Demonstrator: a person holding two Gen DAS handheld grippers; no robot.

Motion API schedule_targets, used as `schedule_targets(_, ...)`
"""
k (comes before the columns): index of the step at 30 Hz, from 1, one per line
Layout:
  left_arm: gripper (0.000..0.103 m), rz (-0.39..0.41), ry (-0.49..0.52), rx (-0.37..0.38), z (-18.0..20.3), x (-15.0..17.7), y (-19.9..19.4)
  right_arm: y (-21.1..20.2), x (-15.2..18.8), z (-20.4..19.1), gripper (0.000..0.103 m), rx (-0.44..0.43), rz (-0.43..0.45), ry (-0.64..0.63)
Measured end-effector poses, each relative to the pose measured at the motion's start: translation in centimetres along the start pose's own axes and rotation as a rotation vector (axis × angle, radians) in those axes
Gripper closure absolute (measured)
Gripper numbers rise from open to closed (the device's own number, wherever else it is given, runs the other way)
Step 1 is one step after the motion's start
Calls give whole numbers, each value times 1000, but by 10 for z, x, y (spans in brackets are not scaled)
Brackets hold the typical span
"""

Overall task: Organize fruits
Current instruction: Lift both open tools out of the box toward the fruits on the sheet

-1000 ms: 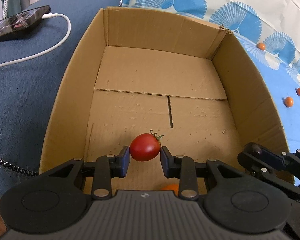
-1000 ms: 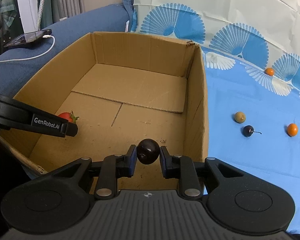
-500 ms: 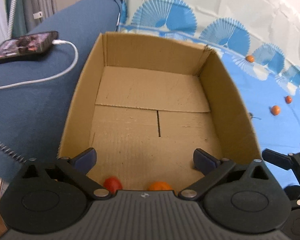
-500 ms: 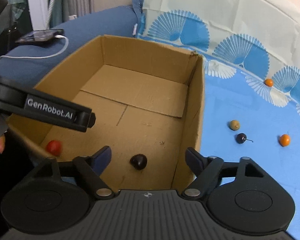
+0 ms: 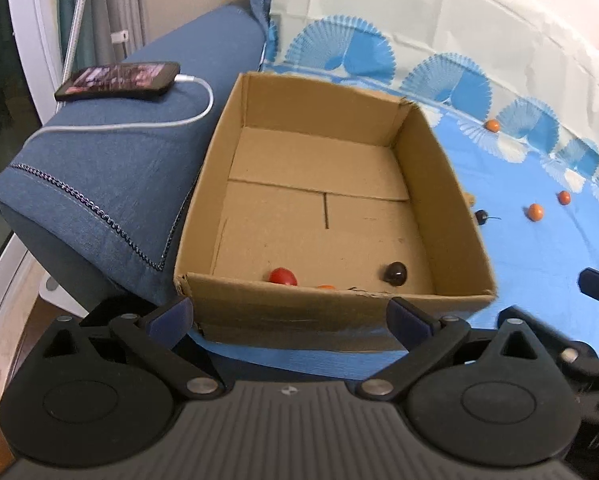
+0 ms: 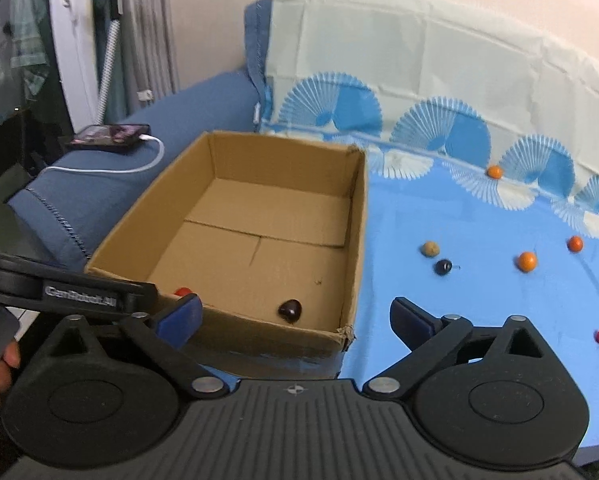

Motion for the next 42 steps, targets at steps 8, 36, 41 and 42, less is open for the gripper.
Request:
schedule_targets(8, 0, 73, 4, -20, 6, 3, -34, -39, -2, -10, 1, 1, 91, -53)
schedule_targets(36, 0, 130, 69, -42, 25, 7, -65, -66, 0, -9, 1, 23, 160, -27)
schedule_targets(41, 0, 107, 75, -47, 26, 7, -57, -58, 2, -6, 1, 16, 141, -13)
schedule_targets(42, 0, 103, 78, -48, 27, 7, -55, -57, 2, -6, 1, 15, 138, -10)
Point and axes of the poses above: each gripper's, at about its wrist camera, not at the fingertips, and y roughly the way its jaws point, z to its right, x to its underside, the point moved 5 cm from there along y, roughly the way its jaws point, and after that the axes turned 5 degrees about z, right-handed, at the moved point
